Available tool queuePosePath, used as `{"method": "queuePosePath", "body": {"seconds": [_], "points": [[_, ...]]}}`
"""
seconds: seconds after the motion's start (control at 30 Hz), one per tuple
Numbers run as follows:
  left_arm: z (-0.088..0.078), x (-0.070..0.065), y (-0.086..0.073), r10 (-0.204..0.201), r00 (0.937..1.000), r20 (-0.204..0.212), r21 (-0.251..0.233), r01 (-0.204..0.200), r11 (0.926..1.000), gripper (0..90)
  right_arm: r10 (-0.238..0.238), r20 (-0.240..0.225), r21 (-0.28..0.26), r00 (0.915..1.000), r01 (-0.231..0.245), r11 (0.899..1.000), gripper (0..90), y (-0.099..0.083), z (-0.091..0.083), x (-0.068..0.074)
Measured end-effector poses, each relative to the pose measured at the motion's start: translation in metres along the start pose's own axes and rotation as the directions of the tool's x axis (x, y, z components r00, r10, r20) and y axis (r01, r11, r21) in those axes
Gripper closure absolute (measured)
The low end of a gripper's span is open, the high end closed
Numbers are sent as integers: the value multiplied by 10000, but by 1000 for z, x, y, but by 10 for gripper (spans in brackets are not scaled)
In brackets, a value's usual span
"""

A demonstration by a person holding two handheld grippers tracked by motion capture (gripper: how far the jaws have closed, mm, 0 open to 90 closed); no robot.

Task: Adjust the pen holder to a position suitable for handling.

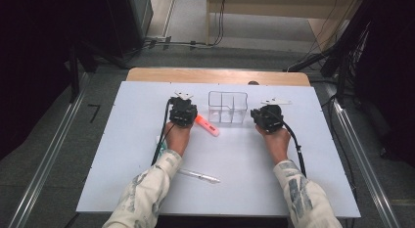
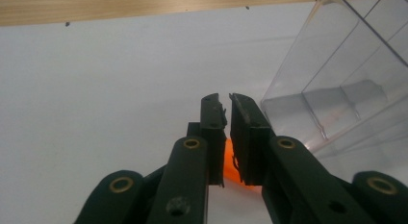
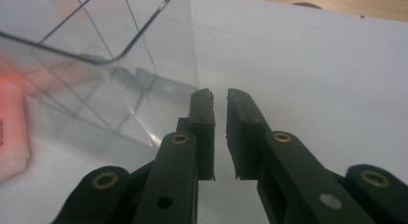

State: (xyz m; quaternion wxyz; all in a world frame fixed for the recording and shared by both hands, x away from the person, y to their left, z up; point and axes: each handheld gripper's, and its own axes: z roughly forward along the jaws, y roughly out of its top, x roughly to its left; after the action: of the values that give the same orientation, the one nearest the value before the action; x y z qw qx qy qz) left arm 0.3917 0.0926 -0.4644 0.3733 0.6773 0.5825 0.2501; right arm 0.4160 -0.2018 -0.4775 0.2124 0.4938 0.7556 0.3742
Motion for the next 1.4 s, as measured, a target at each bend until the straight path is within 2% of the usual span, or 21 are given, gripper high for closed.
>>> {"method": "queuePosePath", "body": {"seconds": [0.17, 0.3, 0.33, 0.43, 0.53, 0.67, 0.9, 1.07, 1.1, 1.23, 1.4], "points": [[-15, 7, -6, 29, 9999, 108, -159, -28, 9999, 704, -97, -292, 27, 9995, 98, 9999, 693, -12, -11, -4], [-22, 10, -9, 63, 10000, 19, -200, -62, 9998, 570, -87, -588, -115, 9982, 80, 9999, 608, -19, -26, -6], [-26, 11, -11, 131, 9999, -108, -213, -133, 9997, 537, -117, -646, -177, 9978, 106, 9998, 593, -21, -30, -7], [-30, 12, -14, 172, 9995, -281, -298, -180, 9994, 406, -177, -667, -283, 9976, 159, 9995, 530, -23, -39, -8], [-35, 13, -19, 104, 9973, -732, -284, -125, 9995, 277, -81, -640, -227, 9979, 67, 9997, 472, -26, -46, -12], [-43, 19, -26, -150, 9977, -660, -213, 136, 9997, 176, -32, -474, 5, 9989, 32, 10000, 391, -34, -55, -15], [-59, 31, -39, -379, 9968, -711, -427, 349, 9985, 133, -264, -199, 171, 9995, 267, 9995, 325, -49, -74, -21], [-71, 41, -49, -353, 9954, -891, -690, 292, 9972, 112, -110, -46, 318, 9999, 111, 9994, 293, -60, -82, -28], [-76, 45, -53, -473, 9952, -858, -769, 407, 9962, 112, -108, 0, 361, 9999, 108, 9993, 293, -61, -84, -30], [-81, 52, -61, -450, 9952, -872, -613, 397, 9973, 98, 72, 159, 347, 9998, -77, 9994, 283, -67, -90, -35], [-91, 58, -68, -463, 9951, -873, -700, 403, 9967, 96, 108, 206, 202, 9997, -112, 9997, 263, -71, -101, -35]]}}
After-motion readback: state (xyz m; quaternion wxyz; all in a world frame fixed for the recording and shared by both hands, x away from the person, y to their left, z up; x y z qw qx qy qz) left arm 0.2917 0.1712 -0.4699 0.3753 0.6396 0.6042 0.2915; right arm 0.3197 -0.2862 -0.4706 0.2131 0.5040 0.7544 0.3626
